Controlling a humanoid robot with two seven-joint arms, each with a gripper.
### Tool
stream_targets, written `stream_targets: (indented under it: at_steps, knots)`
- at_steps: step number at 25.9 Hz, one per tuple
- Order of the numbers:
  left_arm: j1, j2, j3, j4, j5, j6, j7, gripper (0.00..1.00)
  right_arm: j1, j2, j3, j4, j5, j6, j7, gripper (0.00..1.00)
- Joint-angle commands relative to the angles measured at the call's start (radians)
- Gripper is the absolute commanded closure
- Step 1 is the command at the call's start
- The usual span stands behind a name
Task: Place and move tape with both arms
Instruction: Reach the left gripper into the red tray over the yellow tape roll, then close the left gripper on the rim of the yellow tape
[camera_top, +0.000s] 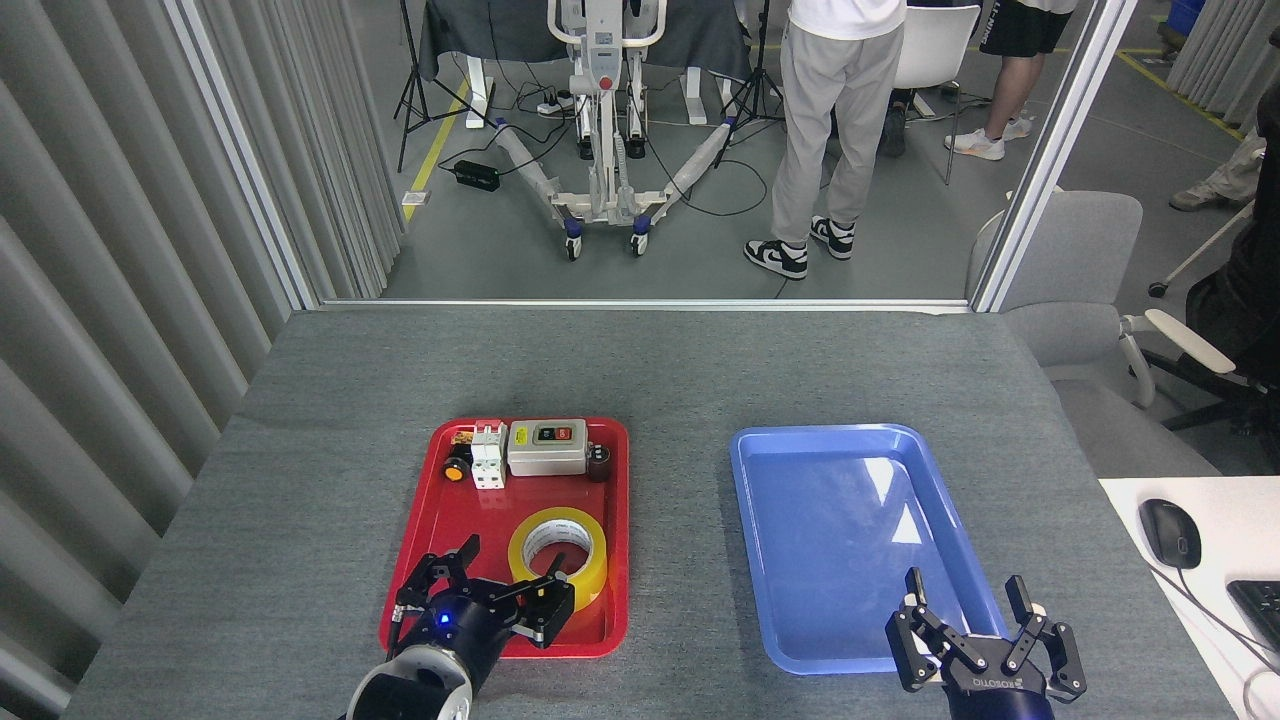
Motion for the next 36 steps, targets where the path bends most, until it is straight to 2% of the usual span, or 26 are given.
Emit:
stream_targets:
  at_steps: [1, 4, 11, 18, 24, 30, 34, 35, 36]
  knots:
    - [-0.081, -0.008, -0.004, 0.013, 0.001, -0.001, -0.248, 0.0, 0.001, -0.001, 0.0, -0.001, 0.0, 0.0, 0.001, 0.0]
    - [-0.133, -0.01, -0.014, 0.067, 0.001, 0.001, -0.299, 0.0, 0.0, -0.003, 0.0, -0.001, 0.0, 0.0, 0.001, 0.0]
    - [-0.3, -0.031, -0.043, 0.311, -0.002, 0.004, -0.302, 0.0, -0.003, -0.003, 0.002, -0.002, 0.0, 0.0, 0.001, 0.0]
    - [-0.374, -0.051, -0.043, 0.53, -0.002, 0.016, -0.287, 0.0, -0.009, -0.004, 0.003, -0.002, -0.002, 0.0, 0.001, 0.0]
    - [-0.382, -0.05, -0.043, 0.572, -0.002, 0.02, -0.268, 0.0, -0.012, -0.012, 0.006, -0.001, -0.002, 0.0, 0.001, 0.0]
    - [-0.391, -0.04, -0.043, 0.635, -0.008, 0.047, -0.096, 0.0, -0.012, 0.0, 0.003, -0.001, -0.002, -0.041, 0.001, 0.0]
    - [-0.392, -0.042, -0.045, 0.656, -0.011, 0.08, -0.073, 0.0, -0.02, -0.012, 0.006, -0.001, -0.002, -0.048, 0.001, 0.0]
    - [-0.392, -0.04, -0.045, 0.656, -0.011, 0.08, -0.073, 0.02, -0.026, -0.013, 0.006, -0.001, -0.002, -0.048, 0.001, 0.0]
    - [-0.392, -0.039, -0.045, 0.656, -0.011, 0.079, -0.073, 0.07, -0.029, -0.013, 0.008, -0.001, -0.002, -0.048, 0.001, 0.0]
